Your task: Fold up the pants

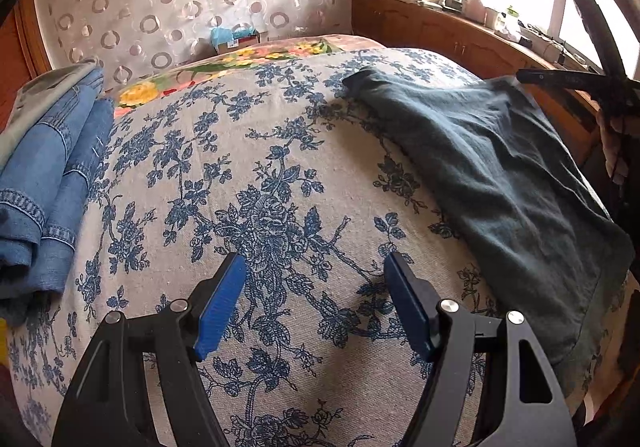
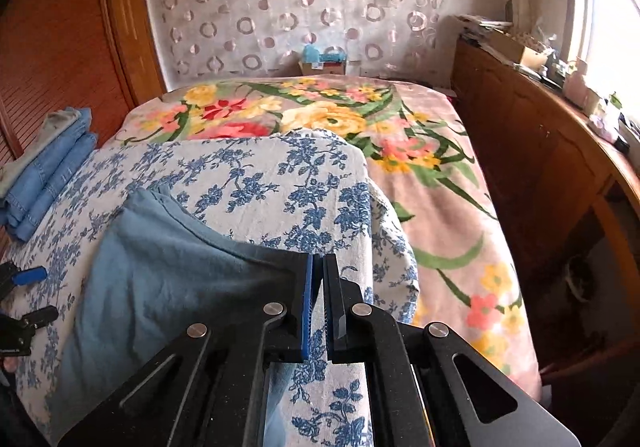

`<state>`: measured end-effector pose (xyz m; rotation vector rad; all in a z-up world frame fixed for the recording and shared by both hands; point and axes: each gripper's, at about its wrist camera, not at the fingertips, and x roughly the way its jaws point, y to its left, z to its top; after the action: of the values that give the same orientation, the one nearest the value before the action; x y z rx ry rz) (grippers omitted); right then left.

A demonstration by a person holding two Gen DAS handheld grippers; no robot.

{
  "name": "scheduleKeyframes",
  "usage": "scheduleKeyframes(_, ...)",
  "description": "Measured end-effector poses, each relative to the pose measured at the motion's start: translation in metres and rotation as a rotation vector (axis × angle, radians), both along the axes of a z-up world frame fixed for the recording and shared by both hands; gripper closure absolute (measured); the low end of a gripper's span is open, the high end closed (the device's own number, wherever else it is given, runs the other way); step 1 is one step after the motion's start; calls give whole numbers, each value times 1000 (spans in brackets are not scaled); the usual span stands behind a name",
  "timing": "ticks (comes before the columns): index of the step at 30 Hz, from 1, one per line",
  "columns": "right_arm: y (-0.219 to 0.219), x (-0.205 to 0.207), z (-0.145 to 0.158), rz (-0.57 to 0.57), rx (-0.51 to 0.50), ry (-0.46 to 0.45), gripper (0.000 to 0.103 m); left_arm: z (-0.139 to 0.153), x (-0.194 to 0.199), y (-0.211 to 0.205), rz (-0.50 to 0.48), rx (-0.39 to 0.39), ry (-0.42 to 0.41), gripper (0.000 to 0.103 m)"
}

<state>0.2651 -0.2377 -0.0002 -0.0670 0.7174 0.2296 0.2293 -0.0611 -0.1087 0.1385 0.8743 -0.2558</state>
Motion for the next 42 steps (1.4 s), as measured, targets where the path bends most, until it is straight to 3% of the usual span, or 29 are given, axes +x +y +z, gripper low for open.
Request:
scheduleKeyframes(5,-3,-29,4,4,15,-5,76,8,-8,-4,-10,4,-46,30)
scheduleKeyframes(16,-9,-139,-10,23,35,20,76,17,-52,-53,-152,-93,-14,30)
scheduleKeyframes(25,-13,-204,-16,13,73,50,76,20,-86,-81,-218,-88,-14,30)
scheduleKeyframes(32,-18,-224,-25,-2,126,92,76,12,-94,-86,-216,-60,-8,30)
scheduleKeyframes(33,-17,-226,-26,-4,127,94,77,11,-92,-86,-216,-61,-8,30)
scheduleKeyframes(34,-16,-227,-26,3,129,99,91,10,-93,-86,-216,-60,-10,30)
scheduleKeyframes(39,-16,-239,-14,-1,147,50,93,10,-94,-86,-216,-62,-12,30)
scheduleKeyframes(42,-10,-242,-21,-15,114,66,93,10,-94,-85,-217,-74,-5,30)
